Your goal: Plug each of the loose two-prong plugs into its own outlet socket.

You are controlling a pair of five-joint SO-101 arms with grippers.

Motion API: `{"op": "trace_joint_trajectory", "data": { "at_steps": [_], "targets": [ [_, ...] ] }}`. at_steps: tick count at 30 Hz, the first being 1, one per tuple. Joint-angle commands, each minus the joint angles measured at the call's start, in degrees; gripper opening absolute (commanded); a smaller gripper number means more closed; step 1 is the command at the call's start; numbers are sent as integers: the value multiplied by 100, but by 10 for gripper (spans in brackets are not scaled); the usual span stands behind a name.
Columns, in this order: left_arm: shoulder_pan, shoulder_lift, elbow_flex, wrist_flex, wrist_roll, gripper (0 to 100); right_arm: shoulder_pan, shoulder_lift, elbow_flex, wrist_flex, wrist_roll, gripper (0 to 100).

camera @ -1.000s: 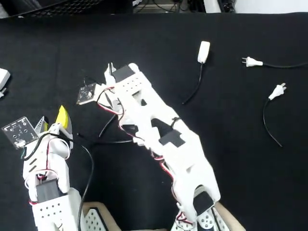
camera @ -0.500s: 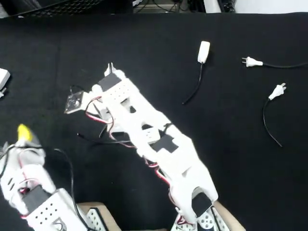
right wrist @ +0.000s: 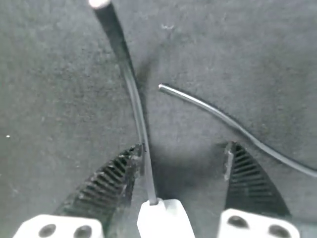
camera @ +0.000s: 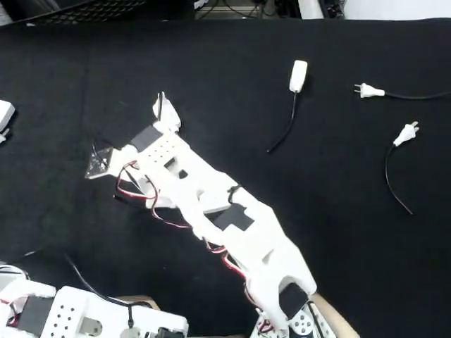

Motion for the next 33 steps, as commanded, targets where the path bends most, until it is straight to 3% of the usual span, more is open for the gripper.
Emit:
{"op": "trace_joint_trajectory", "data": {
  "at_steps": [1,8,14,18,27,33],
  "targets": [
    [365,-26,75,18,-176,227,-44,-295,40,-35,-18,251],
    [804,-26,84,62,-220,227,-53,-268,303,-97,-18,251],
    [13,-26,84,281,-246,227,-35,-268,664,-369,-18,251],
    [-488,-26,84,492,-905,227,-35,-268,1068,-659,-18,251],
    [-611,-26,84,607,-1134,227,-44,-277,1490,-958,-62,246],
    [-637,18,84,607,-1143,227,-44,-268,1499,-958,-62,6]
  ]
}}
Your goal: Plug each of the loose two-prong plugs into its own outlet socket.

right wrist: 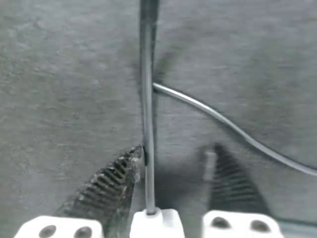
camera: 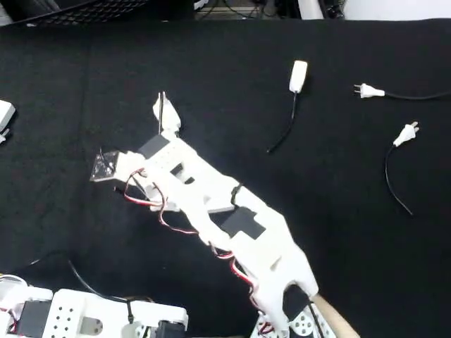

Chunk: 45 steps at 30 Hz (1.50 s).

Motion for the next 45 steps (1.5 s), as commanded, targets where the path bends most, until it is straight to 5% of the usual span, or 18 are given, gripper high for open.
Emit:
{"op": "trace_joint_trajectory", "data": {
  "at_steps": [1,11,23,45],
  "targets": [
    [-110,18,84,18,-44,227,-70,66,277,9,-44,18],
    [-66,-26,84,193,-35,227,-53,145,-48,70,-44,11],
    [-66,-26,84,211,-35,227,-53,-13,-2905,1785,-44,11],
    [-57,-26,84,211,-35,227,484,-57,-5253,2418,-53,11]
  ]
}}
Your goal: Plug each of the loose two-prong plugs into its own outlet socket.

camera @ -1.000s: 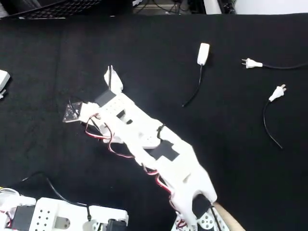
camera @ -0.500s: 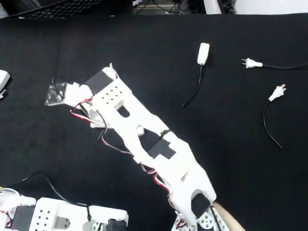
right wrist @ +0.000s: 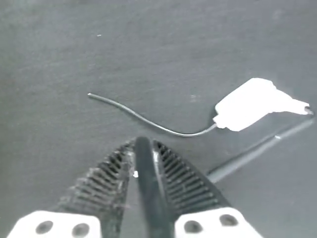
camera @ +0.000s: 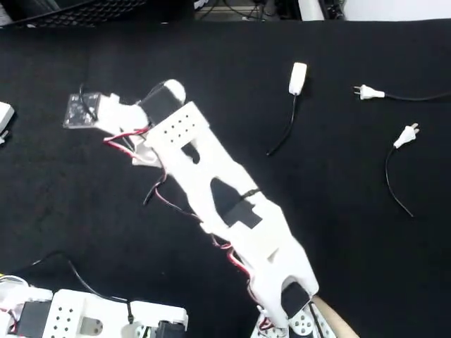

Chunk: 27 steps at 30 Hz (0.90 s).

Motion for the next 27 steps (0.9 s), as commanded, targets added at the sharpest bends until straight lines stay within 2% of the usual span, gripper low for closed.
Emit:
{"op": "trace_joint_trajectory", "data": {
  "at_steps": [1,8,14,22,27],
  "targets": [
    [-57,-26,84,35,-18,227,167,-207,-479,44,-62,11],
    [-57,-26,84,35,-18,227,431,-224,-585,35,-53,11],
    [-57,-26,84,35,-18,227,949,-637,-646,53,-62,11],
    [-57,-26,84,35,-18,227,1987,-1095,734,18,0,11],
    [-57,-26,84,35,-18,228,2066,-1138,1007,35,387,11]
  ]
}}
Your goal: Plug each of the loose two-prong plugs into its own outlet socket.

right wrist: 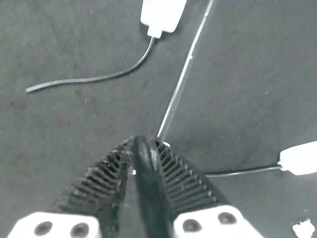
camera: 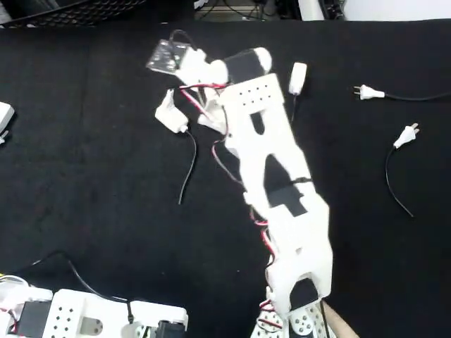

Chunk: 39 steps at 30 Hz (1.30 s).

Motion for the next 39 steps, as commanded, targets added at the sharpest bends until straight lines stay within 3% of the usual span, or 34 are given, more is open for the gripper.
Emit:
{"op": "trace_joint_trajectory", "data": {
  "at_steps": [1,18,25,32,39],
  "targets": [
    [-57,-26,84,35,-18,228,26,-409,-40,9,158,11],
    [-57,-26,84,35,-18,228,-598,-1798,40,0,149,11],
    [-57,-26,84,35,-18,228,-1644,-1596,215,-9,193,11],
    [-57,-26,84,35,-18,228,-2611,-1640,-787,9,132,11],
    [-57,-26,84,35,-18,228,-2778,-1525,-391,9,-501,11]
  ]
}}
